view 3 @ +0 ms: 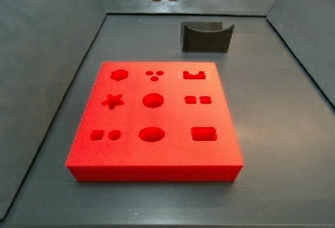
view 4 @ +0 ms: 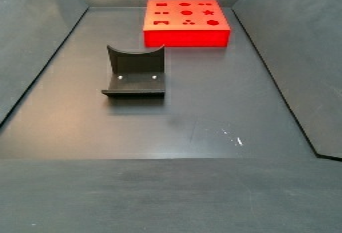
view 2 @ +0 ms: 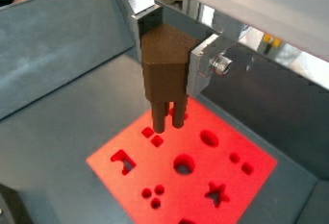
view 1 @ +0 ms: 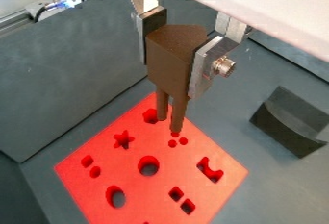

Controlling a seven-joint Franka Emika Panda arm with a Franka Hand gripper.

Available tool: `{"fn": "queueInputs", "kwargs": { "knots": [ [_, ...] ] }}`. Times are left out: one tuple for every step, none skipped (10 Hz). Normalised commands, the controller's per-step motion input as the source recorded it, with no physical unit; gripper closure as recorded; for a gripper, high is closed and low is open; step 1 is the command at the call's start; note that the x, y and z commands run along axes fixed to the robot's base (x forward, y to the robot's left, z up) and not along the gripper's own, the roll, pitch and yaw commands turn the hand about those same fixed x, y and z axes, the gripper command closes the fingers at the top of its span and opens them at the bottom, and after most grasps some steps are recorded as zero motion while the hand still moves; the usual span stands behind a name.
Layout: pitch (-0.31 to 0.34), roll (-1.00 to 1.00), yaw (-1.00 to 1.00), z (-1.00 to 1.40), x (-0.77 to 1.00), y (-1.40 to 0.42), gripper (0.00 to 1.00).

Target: Insert the 3 prong object.

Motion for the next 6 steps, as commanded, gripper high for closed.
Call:
{"fn": "queueInputs", "kwargs": {
  "knots": [
    [0.069,0.16,0.21,-0.48,0.21,0.71,1.0],
    [0.047,0.13,0.4,-0.57,0.23,0.55,1.0],
    [0.0,0.04,0.73,-0.63,0.25,0.13,1.0],
    [0.0,0.0,0.93,-0.65,0.06,0.04,1.0],
    [-0.004,0.0,1.0,-0.64,-0.02,0.0,1.0],
    [0.0,0.0,1.0,-0.62,0.0,0.0,1.0]
  ]
}}
